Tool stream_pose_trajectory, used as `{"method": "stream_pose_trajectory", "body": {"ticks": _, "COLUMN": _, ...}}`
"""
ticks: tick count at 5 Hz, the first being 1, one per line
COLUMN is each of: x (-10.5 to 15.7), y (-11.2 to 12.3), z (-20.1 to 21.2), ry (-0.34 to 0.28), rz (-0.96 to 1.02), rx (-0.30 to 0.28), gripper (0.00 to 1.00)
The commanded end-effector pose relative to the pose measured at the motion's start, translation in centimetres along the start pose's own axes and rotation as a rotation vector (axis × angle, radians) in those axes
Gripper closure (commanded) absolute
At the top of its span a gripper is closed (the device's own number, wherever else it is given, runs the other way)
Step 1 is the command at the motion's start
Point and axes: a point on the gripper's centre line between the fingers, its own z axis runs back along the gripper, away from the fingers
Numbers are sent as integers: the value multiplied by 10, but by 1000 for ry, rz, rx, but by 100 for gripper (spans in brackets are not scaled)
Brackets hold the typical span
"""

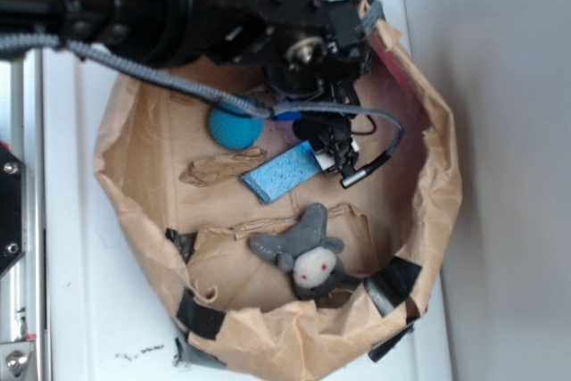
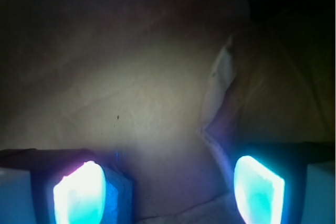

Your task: Grab the blue sponge.

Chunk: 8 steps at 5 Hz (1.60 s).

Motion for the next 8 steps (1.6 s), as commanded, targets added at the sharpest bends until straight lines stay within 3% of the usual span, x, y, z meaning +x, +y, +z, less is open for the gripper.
{"method": "stream_pose_trajectory", "body": {"ticks": 1, "x": -32, "y": -25, "z": 9, "ry": 0, "rz": -70, "rx": -22, "gripper": 0}}
{"method": "stream_pose_trajectory", "body": {"ticks": 3, "x": -49, "y": -28, "z": 50, "ry": -33, "rz": -21, "rx": -75, "gripper": 0}}
{"method": "stream_pose_trajectory", "body": {"ticks": 4, "x": -26, "y": -36, "z": 66, "ry": -33, "rz": -36, "rx": -90, "gripper": 0}}
{"method": "stream_pose_trajectory", "body": {"ticks": 8, "x": -26, "y": -36, "z": 66, "ry": -33, "rz": -36, "rx": -90, "gripper": 0}}
